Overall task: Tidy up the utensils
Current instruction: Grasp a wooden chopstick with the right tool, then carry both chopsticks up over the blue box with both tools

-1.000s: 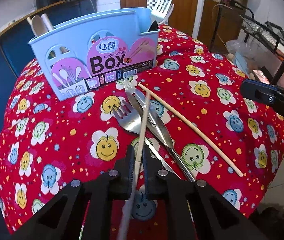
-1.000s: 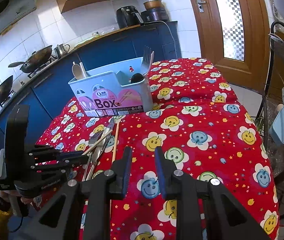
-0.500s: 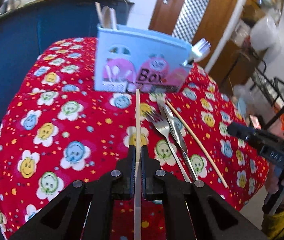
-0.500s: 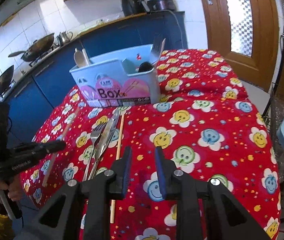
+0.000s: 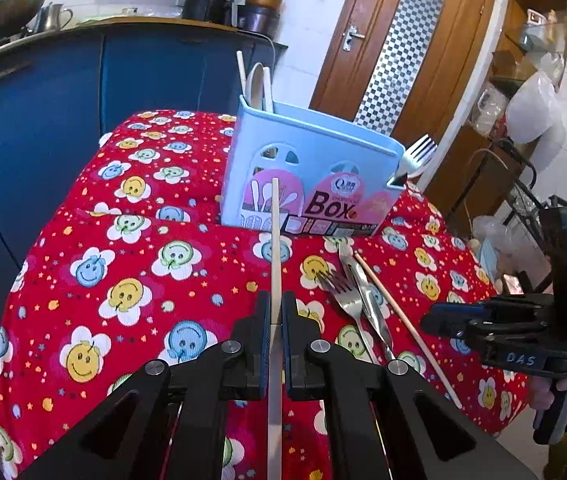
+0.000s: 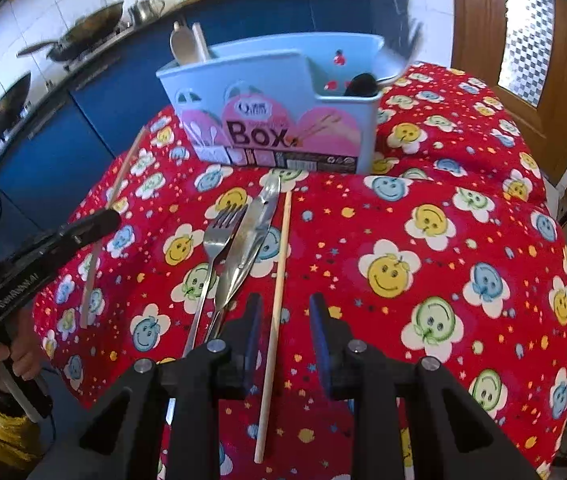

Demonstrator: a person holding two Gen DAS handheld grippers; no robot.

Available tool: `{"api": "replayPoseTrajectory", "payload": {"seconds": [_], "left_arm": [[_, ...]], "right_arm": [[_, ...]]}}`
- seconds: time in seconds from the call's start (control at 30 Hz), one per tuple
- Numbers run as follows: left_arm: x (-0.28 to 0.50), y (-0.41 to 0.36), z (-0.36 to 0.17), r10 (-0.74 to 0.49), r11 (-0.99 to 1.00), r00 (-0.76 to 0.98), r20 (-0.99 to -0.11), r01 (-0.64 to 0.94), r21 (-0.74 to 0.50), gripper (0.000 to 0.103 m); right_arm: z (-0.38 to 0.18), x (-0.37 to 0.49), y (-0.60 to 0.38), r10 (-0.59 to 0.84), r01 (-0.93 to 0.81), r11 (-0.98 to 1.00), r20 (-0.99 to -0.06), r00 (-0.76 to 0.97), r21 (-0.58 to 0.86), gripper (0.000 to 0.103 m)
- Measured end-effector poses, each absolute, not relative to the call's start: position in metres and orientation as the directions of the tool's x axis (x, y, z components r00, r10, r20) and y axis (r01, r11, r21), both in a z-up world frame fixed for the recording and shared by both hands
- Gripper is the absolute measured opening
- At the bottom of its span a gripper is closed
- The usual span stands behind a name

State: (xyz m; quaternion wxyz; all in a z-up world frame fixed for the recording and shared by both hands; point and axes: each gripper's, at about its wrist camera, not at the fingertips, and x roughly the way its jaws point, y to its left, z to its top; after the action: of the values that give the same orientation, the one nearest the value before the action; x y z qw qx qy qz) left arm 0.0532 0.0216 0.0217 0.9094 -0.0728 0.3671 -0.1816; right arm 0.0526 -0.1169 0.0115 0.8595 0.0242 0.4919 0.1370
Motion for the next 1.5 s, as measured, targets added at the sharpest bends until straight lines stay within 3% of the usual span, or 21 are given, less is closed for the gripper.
{"api": "replayPoseTrajectory", "payload": {"seconds": [0.23,0.67,0.77,0.83,0.93,1.2,1.5], "left_arm": [[0.061,0.030,0.026,-0.386,0.923,0.694,-0.608,0.282,-0.263,0.005],[0.065,0.028,0.032,-0.416,0.909,0.702,-0.578,0.314,-0.273,0.005],[0.064,0.027,0.036,-0.427,0.904,0.706,-0.565,0.322,-0.281,0.005],[0.063,0.026,0.038,-0.442,0.897,0.701,-0.560,0.332,-0.292,0.005],[0.061,0.022,0.042,-0.469,0.883,0.690,-0.552,0.355,-0.306,0.005],[0.056,0.011,0.051,-0.486,0.874,0.697,-0.527,0.381,-0.302,0.005],[0.064,0.007,0.080,-0.480,0.876,0.749,-0.456,0.384,-0.292,0.005]], "right_arm": [[0.008,0.076,-0.100,0.184,-0.226,0.969,-0.908,0.377,0.102,0.026],[-0.002,0.095,-0.091,0.169,-0.220,0.970,-0.936,0.309,0.102,0.030],[-0.003,0.098,-0.090,0.158,-0.217,0.972,-0.936,0.316,0.091,0.023],[-0.003,0.099,-0.091,0.153,-0.196,0.976,-0.931,0.330,0.091,0.013],[-0.004,0.100,-0.101,0.172,-0.155,0.980,-0.921,0.351,0.124,0.007],[0.002,0.090,-0.129,0.313,-0.095,0.949,-0.865,0.393,0.300,0.006],[0.048,0.067,-0.151,0.375,-0.140,0.922,-0.746,0.551,0.361,0.006]]}}
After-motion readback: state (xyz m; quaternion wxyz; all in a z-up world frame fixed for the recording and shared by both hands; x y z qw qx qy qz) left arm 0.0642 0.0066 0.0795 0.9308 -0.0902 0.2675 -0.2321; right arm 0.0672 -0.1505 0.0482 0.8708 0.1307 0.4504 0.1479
